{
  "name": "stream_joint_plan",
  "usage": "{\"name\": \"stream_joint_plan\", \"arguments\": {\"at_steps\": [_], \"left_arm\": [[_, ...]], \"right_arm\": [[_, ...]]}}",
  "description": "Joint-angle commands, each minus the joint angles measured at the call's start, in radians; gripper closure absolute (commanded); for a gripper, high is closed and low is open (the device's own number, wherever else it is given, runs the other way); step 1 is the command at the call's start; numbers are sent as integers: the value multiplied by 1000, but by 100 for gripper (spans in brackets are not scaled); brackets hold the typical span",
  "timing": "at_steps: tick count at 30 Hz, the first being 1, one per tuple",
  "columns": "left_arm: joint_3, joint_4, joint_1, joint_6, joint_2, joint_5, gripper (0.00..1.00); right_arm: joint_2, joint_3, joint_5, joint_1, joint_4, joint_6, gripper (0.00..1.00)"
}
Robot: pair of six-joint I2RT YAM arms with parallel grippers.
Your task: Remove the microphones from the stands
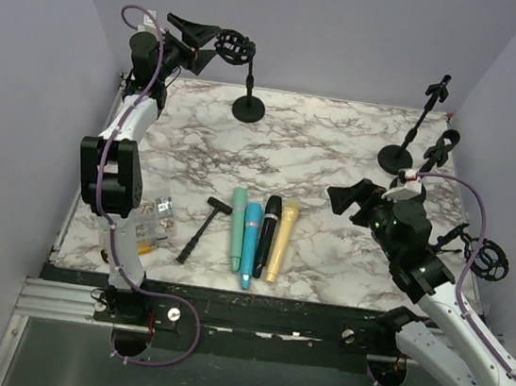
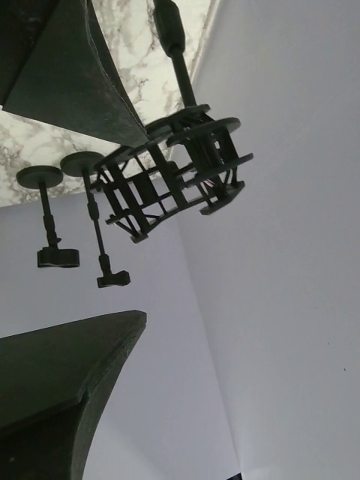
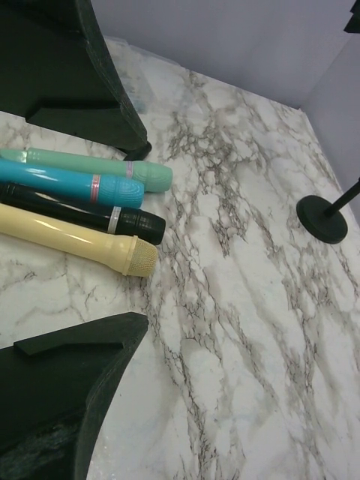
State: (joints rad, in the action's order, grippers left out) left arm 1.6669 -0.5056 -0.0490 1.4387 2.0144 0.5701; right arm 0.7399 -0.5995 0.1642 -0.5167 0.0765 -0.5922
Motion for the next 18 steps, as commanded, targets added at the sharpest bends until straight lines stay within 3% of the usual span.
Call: {"name": "stream_joint_plan", "arguments": {"at_steps": [1, 13, 18], "left_arm": [[117, 78, 20, 12, 74, 21, 8], [81, 297, 97, -84, 44, -192, 12], [-19, 229, 98, -101, -2, -225, 14]], "right_arm": [[2, -23, 19, 1, -13, 12, 0], [24, -33, 24, 2, -12, 20, 0], [23, -29, 34, 1, -12, 23, 0]]}}
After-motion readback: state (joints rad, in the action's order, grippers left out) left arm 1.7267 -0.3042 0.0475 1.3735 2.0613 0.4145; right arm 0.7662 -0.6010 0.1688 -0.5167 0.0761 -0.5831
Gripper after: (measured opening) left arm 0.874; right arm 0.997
